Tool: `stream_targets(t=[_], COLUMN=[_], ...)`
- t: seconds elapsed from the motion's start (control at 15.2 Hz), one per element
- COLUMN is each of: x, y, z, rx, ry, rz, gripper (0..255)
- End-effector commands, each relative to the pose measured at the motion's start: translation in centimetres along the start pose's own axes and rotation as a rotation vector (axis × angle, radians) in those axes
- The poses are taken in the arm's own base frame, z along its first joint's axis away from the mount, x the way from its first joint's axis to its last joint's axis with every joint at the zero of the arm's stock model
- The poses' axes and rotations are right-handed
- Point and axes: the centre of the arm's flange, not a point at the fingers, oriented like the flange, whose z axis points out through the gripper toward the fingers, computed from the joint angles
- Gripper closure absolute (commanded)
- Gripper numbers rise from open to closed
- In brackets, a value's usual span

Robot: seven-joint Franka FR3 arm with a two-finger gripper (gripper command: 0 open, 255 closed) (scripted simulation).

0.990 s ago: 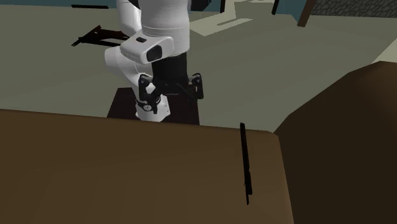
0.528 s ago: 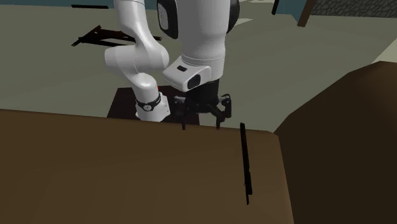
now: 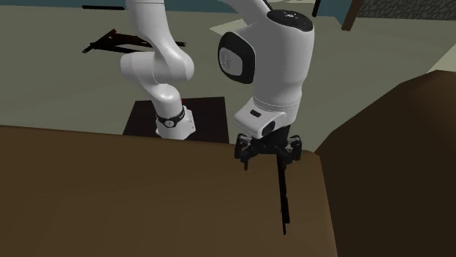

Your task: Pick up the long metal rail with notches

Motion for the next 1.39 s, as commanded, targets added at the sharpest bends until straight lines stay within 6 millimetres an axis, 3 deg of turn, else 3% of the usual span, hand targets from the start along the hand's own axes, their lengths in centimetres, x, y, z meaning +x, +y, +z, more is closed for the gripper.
stream_targets(t=[0.0,0.26,0.86,0.92,1.32], x=[0.2,1.1,0.5,0.5,0.4], y=[-2.1,-6.0,-5.9,-5.9,-5.9], z=[1.5,4.3,8.2,8.3,8.3], rx=[0.007,0.016,0.016,0.016,0.016], ry=[0.004,0.012,0.012,0.012,0.012], rz=[0.022,0.059,0.059,0.059,0.059], gripper=[0,0,0,255,255])
